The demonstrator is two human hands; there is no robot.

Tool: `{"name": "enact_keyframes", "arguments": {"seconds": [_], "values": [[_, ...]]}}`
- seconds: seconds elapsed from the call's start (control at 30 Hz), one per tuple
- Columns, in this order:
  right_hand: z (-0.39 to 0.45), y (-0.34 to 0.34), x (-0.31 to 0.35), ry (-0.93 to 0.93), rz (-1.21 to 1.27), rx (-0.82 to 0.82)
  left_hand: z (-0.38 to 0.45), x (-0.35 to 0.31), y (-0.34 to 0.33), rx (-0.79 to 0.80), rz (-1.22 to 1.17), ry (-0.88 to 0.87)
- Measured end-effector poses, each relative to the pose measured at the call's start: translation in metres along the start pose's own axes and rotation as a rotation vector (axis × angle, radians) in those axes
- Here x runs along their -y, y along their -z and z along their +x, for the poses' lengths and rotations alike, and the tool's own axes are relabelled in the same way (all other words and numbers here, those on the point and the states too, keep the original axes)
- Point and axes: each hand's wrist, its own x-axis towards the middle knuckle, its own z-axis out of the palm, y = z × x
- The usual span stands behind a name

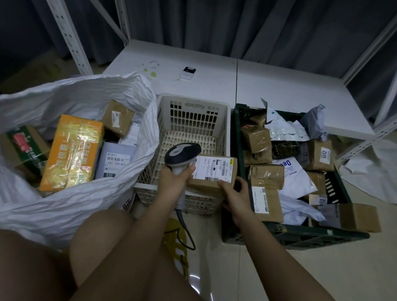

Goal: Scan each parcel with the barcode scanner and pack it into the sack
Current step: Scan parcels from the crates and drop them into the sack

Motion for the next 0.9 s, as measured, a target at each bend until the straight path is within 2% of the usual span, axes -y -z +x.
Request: {"name": "enact_keyframes", "arguments": {"seconds": [0.13, 0.27, 0.33, 0.53, 0.67, 0.9], "values": [[0.0, 0.015, 0.032, 0.355, -0.253, -0.092, 0.0, -0.001, 0.005, 0.023, 0.007, -0.004], [0.005, 0.026, 0.058, 0.556, -0.527, -0.054, -0.002, 0.0, 0.005, 0.041, 0.024, -0.018], [0.009, 0.03, 0.056, 0.56, -0.645, -0.018, -0.005, -0.002, 0.004, 0.049, 0.041, -0.04], [0.008, 0.034, 0.051, 0.503, -0.697, 0.107, -0.017, -0.006, 0.004, 0.091, 0.054, -0.093], [0.007, 0.034, 0.057, 0.452, -0.69, 0.166, -0.019, -0.004, 0.001, 0.089, 0.086, -0.097], [0.011, 0.035, 0.057, 0.435, -0.56, 0.136, -0.026, -0.007, -0.002, 0.131, 0.108, -0.097]]}}
